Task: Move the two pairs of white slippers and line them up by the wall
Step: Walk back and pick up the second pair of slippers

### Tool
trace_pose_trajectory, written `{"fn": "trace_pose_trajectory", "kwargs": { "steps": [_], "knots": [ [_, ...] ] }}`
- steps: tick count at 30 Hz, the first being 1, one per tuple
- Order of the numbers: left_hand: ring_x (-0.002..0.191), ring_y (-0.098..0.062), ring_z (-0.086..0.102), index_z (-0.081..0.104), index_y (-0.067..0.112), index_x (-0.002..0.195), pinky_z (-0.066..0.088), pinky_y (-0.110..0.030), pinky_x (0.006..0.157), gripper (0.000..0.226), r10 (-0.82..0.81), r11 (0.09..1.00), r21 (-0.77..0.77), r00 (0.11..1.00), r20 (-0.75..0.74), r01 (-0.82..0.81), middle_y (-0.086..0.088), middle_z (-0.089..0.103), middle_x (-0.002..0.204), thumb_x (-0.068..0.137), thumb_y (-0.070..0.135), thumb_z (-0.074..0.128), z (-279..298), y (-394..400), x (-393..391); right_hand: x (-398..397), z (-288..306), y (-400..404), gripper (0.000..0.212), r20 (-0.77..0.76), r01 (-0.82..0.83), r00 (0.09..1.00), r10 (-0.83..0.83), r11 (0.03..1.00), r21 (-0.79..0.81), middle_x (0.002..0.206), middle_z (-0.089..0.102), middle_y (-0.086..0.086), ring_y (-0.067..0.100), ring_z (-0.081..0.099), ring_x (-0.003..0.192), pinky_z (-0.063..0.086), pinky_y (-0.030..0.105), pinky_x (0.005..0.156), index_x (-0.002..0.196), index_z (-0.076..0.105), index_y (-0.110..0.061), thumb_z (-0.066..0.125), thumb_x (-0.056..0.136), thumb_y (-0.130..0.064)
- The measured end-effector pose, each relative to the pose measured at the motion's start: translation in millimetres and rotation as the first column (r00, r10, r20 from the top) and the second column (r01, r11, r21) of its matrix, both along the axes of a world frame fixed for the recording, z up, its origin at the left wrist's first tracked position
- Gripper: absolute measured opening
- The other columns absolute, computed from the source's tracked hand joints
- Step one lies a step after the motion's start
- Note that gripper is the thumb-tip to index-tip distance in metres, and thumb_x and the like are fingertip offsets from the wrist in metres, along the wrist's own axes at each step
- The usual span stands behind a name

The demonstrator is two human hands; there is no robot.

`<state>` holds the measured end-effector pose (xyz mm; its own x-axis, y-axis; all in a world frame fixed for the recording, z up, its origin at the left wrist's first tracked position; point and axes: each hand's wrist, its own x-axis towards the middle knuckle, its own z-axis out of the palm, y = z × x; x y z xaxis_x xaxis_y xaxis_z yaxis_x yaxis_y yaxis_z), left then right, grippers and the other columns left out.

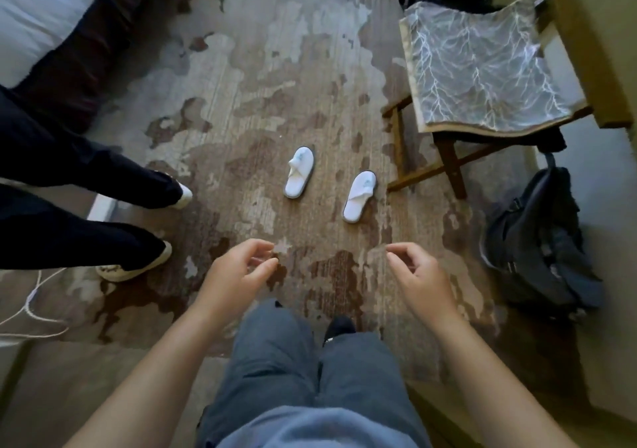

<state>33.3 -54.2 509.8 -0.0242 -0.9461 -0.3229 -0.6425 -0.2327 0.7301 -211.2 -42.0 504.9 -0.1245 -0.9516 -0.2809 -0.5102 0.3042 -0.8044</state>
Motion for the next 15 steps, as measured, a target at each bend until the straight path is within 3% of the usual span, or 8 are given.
{"fn": "trace_pose_trajectory", "kwargs": {
  "steps": [3, 6, 11, 15],
  "knots": [
    [0.077, 0.001, 0.052, 0.059, 0.019, 0.097, 0.037, -0.013, 0.063, 0.014, 0.073, 0.995, 0.071, 0.997, 0.028, -0.075, 0.005, 0.060, 0.088, 0.083, 0.019, 0.058, -20, -42, 10, 5, -13, -66, 0.015, 0.000, -0.015, 1.000, 0.015, 0.999, 0.029, 0.093, 0.061, 0.001, 0.008, 0.055, 0.081, 0.041, 0.016, 0.068, 0.097, 0.060, -0.017, 0.051, 0.086, -0.019],
    [0.079, -0.005, 0.054, 0.057, 0.024, 0.092, 0.038, -0.020, 0.067, 0.011, 0.101, 0.983, 0.149, 0.994, 0.045, -0.107, 0.004, 0.061, 0.089, 0.082, 0.019, 0.059, -47, -88, 19, 13, -39, -121, 0.015, 0.016, 0.000, 1.000, -0.001, 0.997, 0.083, 0.097, 0.061, 0.005, 0.013, 0.056, 0.085, 0.044, 0.024, 0.073, 0.098, 0.060, -0.016, 0.052, 0.085, -0.019],
    [0.086, -0.014, 0.056, 0.060, 0.013, 0.102, 0.038, -0.025, 0.076, 0.020, 0.050, 0.970, 0.235, 0.997, 0.059, -0.063, 0.001, 0.061, 0.091, 0.083, 0.020, 0.058, -107, -197, 26, 29, -106, -205, 0.023, -0.039, 0.069, 0.997, -0.063, 0.980, 0.185, 0.109, 0.058, 0.011, 0.018, 0.051, 0.094, 0.044, 0.037, 0.087, 0.107, 0.057, -0.011, 0.053, 0.085, -0.015],
    [0.095, -0.018, 0.056, 0.057, 0.010, 0.108, 0.043, -0.030, 0.084, 0.026, 0.027, 0.968, 0.246, 0.998, 0.055, -0.040, -0.008, 0.062, 0.105, 0.084, 0.021, 0.057, -180, -285, 13, 31, -180, -266, 0.031, -0.079, 0.121, 0.991, -0.106, 0.968, 0.221, 0.115, 0.054, 0.015, 0.026, 0.050, 0.101, 0.040, 0.040, 0.093, 0.112, 0.054, -0.007, 0.057, 0.082, -0.011]
  ]
}}
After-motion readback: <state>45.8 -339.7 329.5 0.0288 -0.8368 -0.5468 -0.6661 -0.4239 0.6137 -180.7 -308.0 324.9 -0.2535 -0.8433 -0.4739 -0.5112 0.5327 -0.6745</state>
